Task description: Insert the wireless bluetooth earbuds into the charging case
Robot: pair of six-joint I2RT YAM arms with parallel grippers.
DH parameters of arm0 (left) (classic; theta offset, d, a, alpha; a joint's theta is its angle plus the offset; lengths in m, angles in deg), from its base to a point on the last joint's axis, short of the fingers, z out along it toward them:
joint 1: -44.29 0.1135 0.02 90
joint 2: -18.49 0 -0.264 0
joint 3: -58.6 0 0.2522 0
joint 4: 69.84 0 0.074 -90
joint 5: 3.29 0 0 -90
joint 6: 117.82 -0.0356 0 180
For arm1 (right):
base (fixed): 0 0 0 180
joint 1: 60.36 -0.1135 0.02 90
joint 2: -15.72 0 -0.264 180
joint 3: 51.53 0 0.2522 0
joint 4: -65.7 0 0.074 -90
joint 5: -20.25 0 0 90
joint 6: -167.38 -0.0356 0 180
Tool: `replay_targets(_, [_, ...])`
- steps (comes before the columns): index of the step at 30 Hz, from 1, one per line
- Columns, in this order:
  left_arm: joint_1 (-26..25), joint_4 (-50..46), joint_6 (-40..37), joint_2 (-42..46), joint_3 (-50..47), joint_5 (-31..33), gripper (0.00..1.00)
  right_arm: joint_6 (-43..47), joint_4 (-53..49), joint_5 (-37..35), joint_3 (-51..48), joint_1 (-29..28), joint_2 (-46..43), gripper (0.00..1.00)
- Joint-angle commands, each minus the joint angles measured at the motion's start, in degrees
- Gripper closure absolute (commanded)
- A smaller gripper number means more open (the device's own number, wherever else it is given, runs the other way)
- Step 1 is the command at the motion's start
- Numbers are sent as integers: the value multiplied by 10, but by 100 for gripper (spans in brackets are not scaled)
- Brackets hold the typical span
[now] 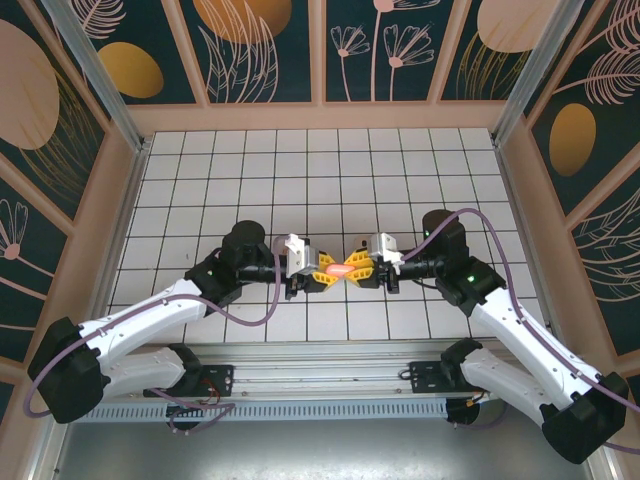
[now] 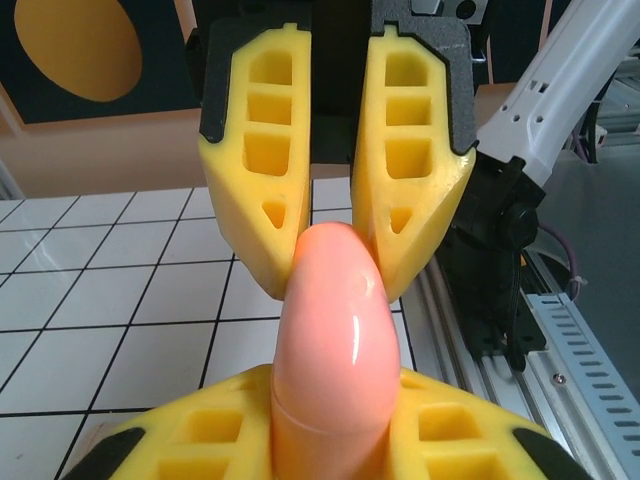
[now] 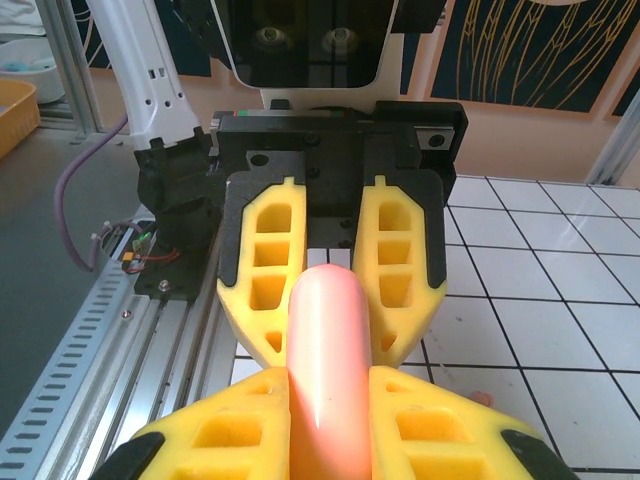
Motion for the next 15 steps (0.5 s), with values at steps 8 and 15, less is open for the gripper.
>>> replay_targets(8, [-3, -25, -15, -7, 30, -19, 80, -32, 41, -43, 3, -1, -7, 67])
replay_targets(15, [-3, -34, -25, -7, 29, -20, 82, -62, 62, -45, 0, 10, -10, 64])
